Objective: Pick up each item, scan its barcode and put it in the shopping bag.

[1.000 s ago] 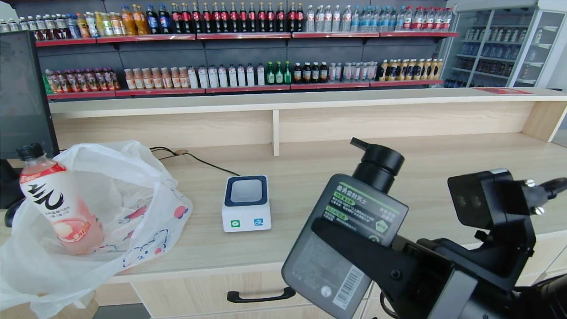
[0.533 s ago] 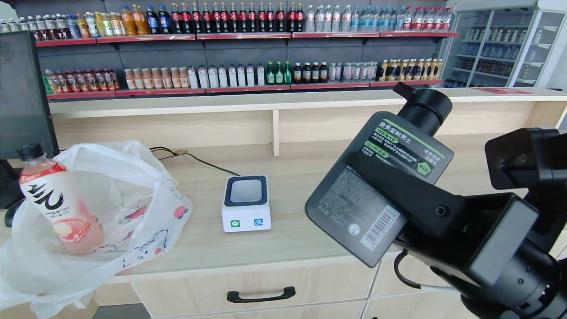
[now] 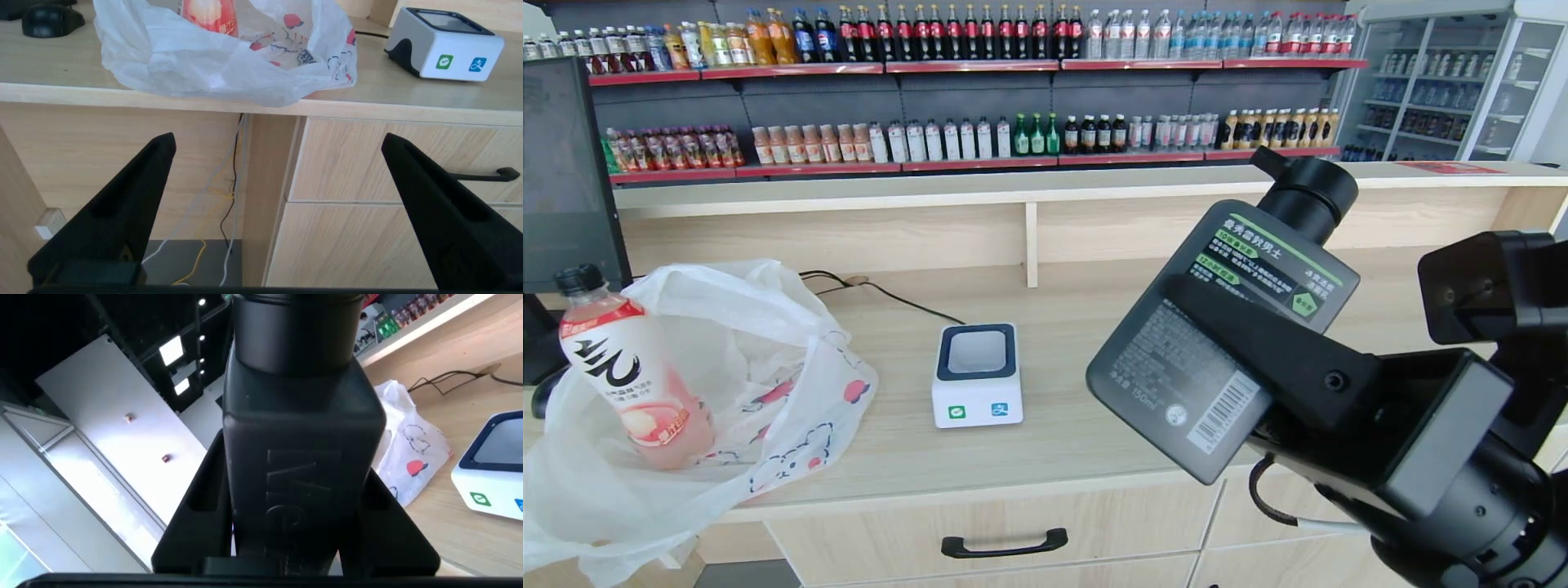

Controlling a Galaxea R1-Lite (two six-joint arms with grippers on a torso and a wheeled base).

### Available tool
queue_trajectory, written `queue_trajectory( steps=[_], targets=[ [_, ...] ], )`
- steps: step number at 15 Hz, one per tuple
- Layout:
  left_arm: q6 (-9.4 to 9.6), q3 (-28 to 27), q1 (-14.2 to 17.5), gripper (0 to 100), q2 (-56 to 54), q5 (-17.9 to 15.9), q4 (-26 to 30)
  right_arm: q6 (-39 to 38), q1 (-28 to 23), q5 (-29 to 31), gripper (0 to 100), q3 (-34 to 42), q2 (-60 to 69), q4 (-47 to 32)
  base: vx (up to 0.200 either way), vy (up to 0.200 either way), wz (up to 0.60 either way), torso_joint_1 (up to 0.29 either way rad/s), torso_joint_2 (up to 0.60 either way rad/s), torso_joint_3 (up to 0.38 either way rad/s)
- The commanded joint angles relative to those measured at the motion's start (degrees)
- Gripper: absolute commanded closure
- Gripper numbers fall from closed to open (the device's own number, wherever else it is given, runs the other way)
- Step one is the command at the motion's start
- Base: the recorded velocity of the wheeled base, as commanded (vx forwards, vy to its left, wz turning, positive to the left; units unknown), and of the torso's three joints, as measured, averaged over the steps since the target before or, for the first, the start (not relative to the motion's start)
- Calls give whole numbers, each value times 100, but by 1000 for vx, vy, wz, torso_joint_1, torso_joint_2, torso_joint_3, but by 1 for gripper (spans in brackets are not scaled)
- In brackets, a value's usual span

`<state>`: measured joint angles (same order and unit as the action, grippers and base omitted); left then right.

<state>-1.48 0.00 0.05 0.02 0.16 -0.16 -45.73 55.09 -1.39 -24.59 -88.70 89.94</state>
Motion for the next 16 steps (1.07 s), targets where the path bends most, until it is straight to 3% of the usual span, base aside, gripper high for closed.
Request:
queue_trajectory(
  steps=[1, 8, 11, 13, 14, 16],
  targets=[
    [-2, 0, 4, 0, 6, 2, -2, 2, 2, -2, 100, -2, -16, 6, 0, 0, 0, 0, 0, 0],
    [-2, 0, -5, 0, 6, 2, -2, 284, -42, -10, 100, -11, -236, 6, 0, 0, 0, 0, 0, 0],
    [-11, 0, 4, 0, 6, 2, -2, 1189, -183, -661, 100, 244, -200, 6, 0, 0, 0, 0, 0, 0],
    [-2, 0, -5, 0, 6, 2, -2, 1839, -701, -1118, 100, 525, -244, 6, 0, 0, 0, 0, 0, 0],
    [-2, 0, 4, 0, 6, 2, -2, 2525, -1220, -1267, 100, 587, -367, 6, 0, 0, 0, 0, 0, 0],
    [-11, 0, 4, 0, 6, 2, -2, 3580, -1905, -1250, 100, 613, -526, 6, 0, 0, 0, 0, 0, 0]
  ],
)
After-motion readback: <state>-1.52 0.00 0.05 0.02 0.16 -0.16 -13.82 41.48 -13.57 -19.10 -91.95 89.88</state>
